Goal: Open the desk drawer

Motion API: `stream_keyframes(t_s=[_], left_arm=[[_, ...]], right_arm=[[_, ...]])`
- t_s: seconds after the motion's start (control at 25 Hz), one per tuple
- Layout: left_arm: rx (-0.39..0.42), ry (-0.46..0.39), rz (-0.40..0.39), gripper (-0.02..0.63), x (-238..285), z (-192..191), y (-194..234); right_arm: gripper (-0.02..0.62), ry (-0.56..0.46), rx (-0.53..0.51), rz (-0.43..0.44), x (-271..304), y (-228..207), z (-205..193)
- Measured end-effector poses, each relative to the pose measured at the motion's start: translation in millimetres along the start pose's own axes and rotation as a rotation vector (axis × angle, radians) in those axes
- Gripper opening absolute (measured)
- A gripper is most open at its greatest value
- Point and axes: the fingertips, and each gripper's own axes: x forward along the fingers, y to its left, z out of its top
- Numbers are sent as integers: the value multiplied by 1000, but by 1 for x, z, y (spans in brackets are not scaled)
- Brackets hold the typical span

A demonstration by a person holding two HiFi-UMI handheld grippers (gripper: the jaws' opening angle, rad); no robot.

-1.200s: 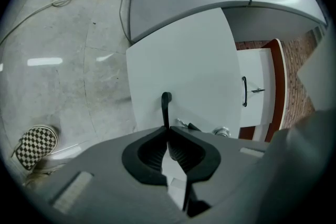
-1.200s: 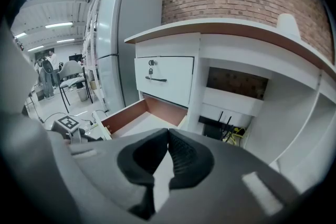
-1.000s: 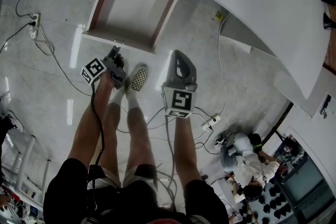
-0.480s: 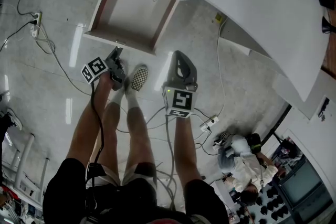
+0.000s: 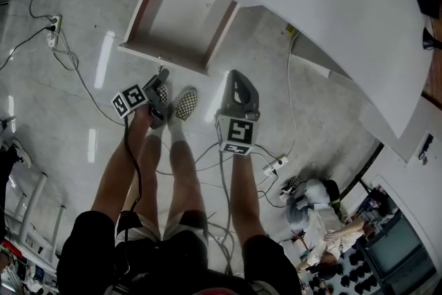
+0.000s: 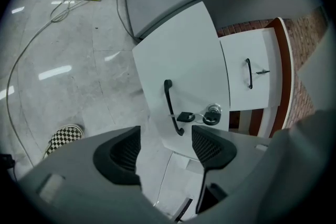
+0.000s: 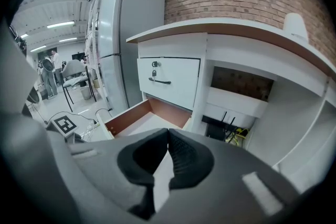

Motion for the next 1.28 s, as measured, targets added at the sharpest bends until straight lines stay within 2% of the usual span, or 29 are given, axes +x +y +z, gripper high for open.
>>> stream_keyframes(t_s=[0.2,0.36,0.52,0.72,0.92,1.08,1.28], left_arm=[[52,30,-5,298,-13,2,-24],[159,84,4,298,-31,-3,-49],[238,85,22,295,-54,5,-75],[378,43,8,260,-82,37,-125],[530,-40,16,174,-122,64,-189],[620,-122,-5,87,-153,89,-251],[769,-227,-30,24,-193,115,-332]], right_arm=[[5,-3,1,2,-6,0,12],[6,2,1,0,-15,0,28],[6,-6,1,2,-25,3,51],[6,-33,3,-14,-35,7,88],[6,-71,10,-28,-60,3,137],[6,-117,-12,-35,-78,-2,186],[5,-179,-43,-41,-104,-1,242]])
